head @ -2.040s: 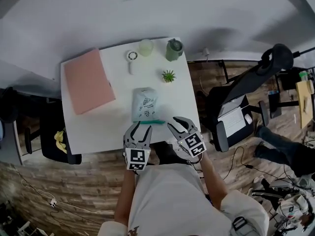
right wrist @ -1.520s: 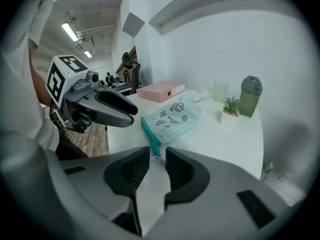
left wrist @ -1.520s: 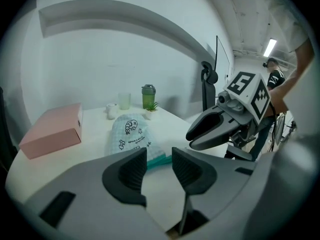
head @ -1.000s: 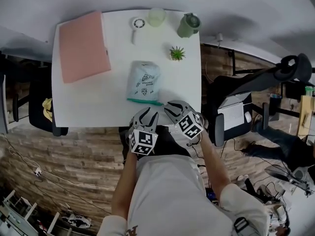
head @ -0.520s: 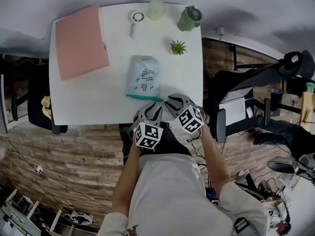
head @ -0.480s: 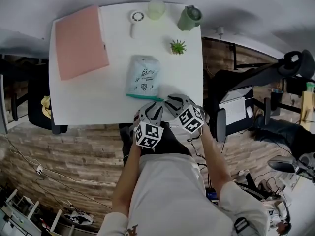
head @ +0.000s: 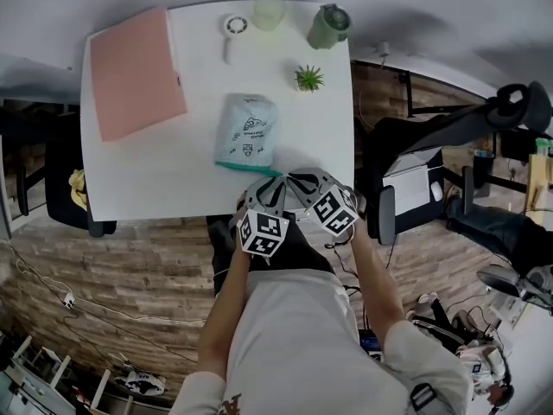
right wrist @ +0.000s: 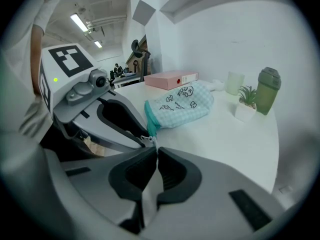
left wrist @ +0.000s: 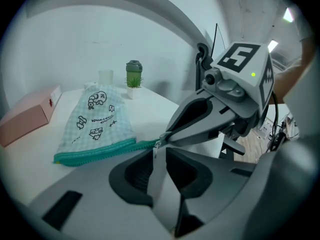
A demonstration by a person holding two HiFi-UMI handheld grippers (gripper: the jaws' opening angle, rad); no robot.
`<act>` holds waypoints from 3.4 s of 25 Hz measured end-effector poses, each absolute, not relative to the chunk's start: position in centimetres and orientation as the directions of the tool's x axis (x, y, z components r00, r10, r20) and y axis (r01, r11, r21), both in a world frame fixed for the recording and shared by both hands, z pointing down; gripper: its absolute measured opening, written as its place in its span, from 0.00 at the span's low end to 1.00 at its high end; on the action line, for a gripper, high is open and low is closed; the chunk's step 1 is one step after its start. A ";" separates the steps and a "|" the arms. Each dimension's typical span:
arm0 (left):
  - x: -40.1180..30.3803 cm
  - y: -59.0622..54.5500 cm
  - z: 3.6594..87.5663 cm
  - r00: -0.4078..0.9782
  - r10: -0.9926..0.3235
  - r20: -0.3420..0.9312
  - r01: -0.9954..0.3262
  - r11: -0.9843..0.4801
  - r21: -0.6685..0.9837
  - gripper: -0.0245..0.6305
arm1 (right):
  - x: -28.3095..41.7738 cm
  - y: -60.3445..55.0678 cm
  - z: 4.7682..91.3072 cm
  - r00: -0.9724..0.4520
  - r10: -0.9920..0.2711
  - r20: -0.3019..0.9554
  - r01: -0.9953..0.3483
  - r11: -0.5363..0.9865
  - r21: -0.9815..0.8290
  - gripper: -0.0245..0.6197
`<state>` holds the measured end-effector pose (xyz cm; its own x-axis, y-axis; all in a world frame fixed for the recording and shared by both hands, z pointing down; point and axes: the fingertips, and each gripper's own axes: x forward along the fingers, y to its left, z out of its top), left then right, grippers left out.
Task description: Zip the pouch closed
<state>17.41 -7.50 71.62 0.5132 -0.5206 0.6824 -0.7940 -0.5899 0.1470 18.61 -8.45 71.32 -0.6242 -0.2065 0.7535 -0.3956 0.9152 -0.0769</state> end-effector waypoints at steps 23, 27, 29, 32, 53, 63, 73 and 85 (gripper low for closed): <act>16.1 -8.4 71.1 0.524 -0.518 0.677 -0.784 -0.603 0.145 0.03 | 19.3 -8.7 71.1 -0.578 -0.277 0.767 -0.482 0.875 -0.047 0.04; 15.7 -8.6 71.0 0.523 -0.518 0.677 -0.783 -0.606 0.141 0.03 | 19.5 -8.9 71.1 -0.570 -0.284 0.771 -0.491 0.870 -0.042 0.04; 15.7 -8.6 70.9 0.523 -0.519 0.676 -0.782 -0.608 0.138 0.03 | 19.4 -9.0 71.0 -0.568 -0.288 0.771 -0.495 0.868 -0.041 0.04; 15.6 -8.7 70.7 0.522 -0.521 0.676 -0.781 -0.611 0.132 0.03 | 19.3 -9.1 70.8 -0.568 -0.296 0.768 -0.500 0.865 -0.036 0.04; 13.9 -8.9 71.1 0.480 -0.542 0.690 -0.824 -0.549 0.142 0.03 | 19.9 -9.2 71.0 -0.518 -0.340 0.785 -0.560 0.828 -0.011 0.04; 11.9 -9.3 70.8 0.456 -0.562 0.690 -0.842 -0.522 0.132 0.03 | 20.2 -9.5 70.6 -0.509 -0.359 0.782 -0.579 0.815 -0.002 0.04; 10.4 -9.4 70.9 0.440 -0.569 0.694 -0.854 -0.505 0.128 0.03 | 20.9 -9.6 70.7 -0.490 -0.373 0.788 -0.601 0.799 0.004 0.04; 8.9 -9.5 71.0 0.420 -0.575 0.703 -0.864 -0.489 0.116 0.03 | 21.1 -9.9 70.8 -0.477 -0.382 0.792 -0.614 0.789 0.011 0.04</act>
<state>8.87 -9.51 71.03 0.4196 -0.5746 0.7027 -0.8644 -0.4893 0.1161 21.14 -9.87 70.84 -0.4766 -0.3820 0.7918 -0.6140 0.7892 0.0111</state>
